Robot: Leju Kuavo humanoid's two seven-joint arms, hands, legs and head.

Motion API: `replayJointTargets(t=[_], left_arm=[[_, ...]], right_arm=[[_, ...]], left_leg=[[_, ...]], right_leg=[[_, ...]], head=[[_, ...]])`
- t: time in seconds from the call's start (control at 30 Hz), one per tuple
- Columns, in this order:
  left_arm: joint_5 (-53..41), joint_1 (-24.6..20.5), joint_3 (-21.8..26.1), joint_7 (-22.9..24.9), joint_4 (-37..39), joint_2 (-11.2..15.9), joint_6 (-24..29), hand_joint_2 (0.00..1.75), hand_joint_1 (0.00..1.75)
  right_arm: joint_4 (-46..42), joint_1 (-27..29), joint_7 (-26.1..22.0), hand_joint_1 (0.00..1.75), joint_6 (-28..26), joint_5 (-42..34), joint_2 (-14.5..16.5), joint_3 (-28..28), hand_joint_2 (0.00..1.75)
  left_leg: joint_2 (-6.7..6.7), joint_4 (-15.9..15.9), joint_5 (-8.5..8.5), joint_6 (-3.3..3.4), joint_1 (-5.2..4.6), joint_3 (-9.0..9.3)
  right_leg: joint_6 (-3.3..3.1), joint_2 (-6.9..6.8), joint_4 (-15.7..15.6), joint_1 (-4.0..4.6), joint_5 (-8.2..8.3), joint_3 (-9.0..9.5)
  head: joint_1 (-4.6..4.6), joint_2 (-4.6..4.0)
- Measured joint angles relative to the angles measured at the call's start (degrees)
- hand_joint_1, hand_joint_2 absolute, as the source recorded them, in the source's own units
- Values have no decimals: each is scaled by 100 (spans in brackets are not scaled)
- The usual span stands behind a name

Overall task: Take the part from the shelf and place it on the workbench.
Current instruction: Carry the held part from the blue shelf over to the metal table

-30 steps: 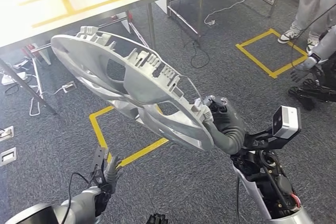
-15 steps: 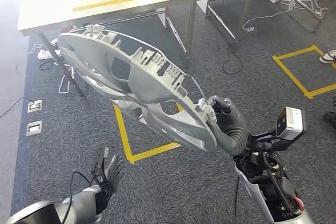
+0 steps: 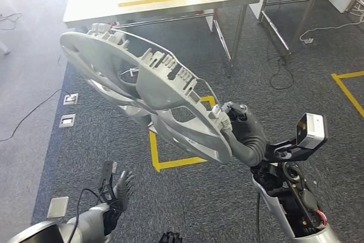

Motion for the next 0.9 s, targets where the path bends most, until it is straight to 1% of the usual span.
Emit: replayJointTargets(t=[0.03,0.07,0.1,0.13,0.17,0.2,0.23,0.27,0.3,0.33,0.37,0.4,0.43,0.47,0.5,0.53,0.6,0.63,0.67,0.7,0.8,0.9], left_arm=[[0,3,0,0,1,1,0,0,0],[1,0,0,0,1,4,0,0,0],[1,-12,0,0,0,7,0,0,0],[3,-24,0,0,-1,6,-1,0,0],[6,-28,0,0,-1,5,-1,0,0],[11,-24,0,0,-2,8,-3,0,0],[18,-9,0,0,-2,12,-4,0,0],[26,8,0,0,-2,19,-5,0,0],[35,20,0,0,-2,24,-7,0,0],[42,22,0,-1,-2,28,-7,0,0],[48,21,0,-2,-2,31,-7,0,0],[51,17,0,-3,-2,32,-7,0,0],[54,17,0,-4,-2,33,-7,0,0],[56,21,0,-4,-2,32,-8,0,0],[58,27,0,-4,-2,31,-8,0,0],[59,30,0,-4,-2,30,-9,0,0],[59,32,0,-4,-2,25,-9,0,0],[60,30,0,-4,-2,24,-8,0,0],[60,30,0,-4,-2,23,-8,0,0],[61,34,0,-4,-1,30,-8,0,0],[67,61,0,-2,0,44,-13,0,0],[80,66,0,0,-1,48,-19,0,0]], right_arm=[[1,0,1,175,-1,0,0,0,175],[1,-2,2,175,-2,0,0,0,175],[0,-5,3,175,-8,-1,0,-1,175],[0,-10,5,175,-21,-3,-1,-1,175],[0,-14,9,175,-43,-7,0,-1,175],[1,-17,15,175,-66,-13,1,-1,175],[1,-20,24,175,-93,-21,1,-1,175],[1,-22,34,175,-116,-30,2,-1,175],[1,-25,49,175,-132,-37,2,-1,175],[2,-29,61,175,-146,-44,2,-1,175],[4,-31,71,175,-155,-48,2,-2,175],[8,-31,78,175,-161,-51,1,-2,175],[15,-27,79,175,-167,-53,0,-3,175],[25,-23,81,175,-170,-54,0,-3,175],[35,-19,84,175,-173,-54,0,-2,175],[44,-17,87,175,-175,-54,0,-2,175],[52,-23,95,175,-179,-53,0,-2,175],[52,-30,96,175,-180,-57,0,-2,175],[54,-38,96,175,-180,-64,0,-2,175],[55,-45,96,175,-181,-76,1,-2,175],[56,-54,100,175,-183,-107,2,-1,175],[56,-58,107,175,-193,-115,2,0,175]], left_leg=[[32,-244,153,-4,8,129],[112,-652,345,-2,9,353],[227,-1076,483,10,-11,586],[305,-1398,572,44,-26,760],[353,-1575,593,86,-48,856],[340,-1626,567,134,-69,880],[281,-1627,565,183,-70,877],[248,-1632,559,218,-68,885],[218,-1643,557,252,-60,896],[194,-1654,559,288,-51,908],[168,-1659,556,317,-47,918],[139,-1658,551,340,-54,922],[106,-1655,546,355,-60,925],[69,-1653,541,362,-66,931],[32,-1649,536,365,-70,939],[-5,-1644,530,364,-70,951],[-74,-1628,509,347,-71,975],[-100,-1613,501,331,-80,973],[-119,-1596,496,314,-90,954],[-129,-1581,498,314,-102,926],[-127,-1578,518,324,-106,891],[-121,-1604,526,305,-98,915]], right_leg=[[10,-73,2,0,-10,4],[27,-136,6,2,-25,12],[53,-193,12,17,-45,17],[82,-236,18,34,-66,22],[113,-274,22,50,-88,29],[143,-312,22,66,-105,38],[171,-348,21,67,-121,53],[203,-347,34,58,-150,51],[231,-275,106,46,-217,27],[254,-154,298,33,-343,-54],[270,-5,636,22,-525,-208],[278,119,1074,18,-726,-403],[282,182,1516,18,-887,-617],[282,205,1822,18,-954,-781],[276,210,1895,18,-898,-845],[262,211,1721,17,-725,-798],[214,230,915,18,-247,-482],[190,248,537,21,-88,-326],[172,263,284,21,-15,-215],[167,275,170,21,-14,-167],[172,287,113,36,-18,-155],[154,296,111,46,-14,-148]], head=[[-10,0],[-22,0],[-39,0],[-45,0],[-38,0],[-23,0],[3,0],[19,0],[33,0],[51,0],[70,0],[88,0],[101,0],[106,0],[108,0],[112,0],[124,0],[128,0],[131,0],[126,0],[100,0],[90,0]])
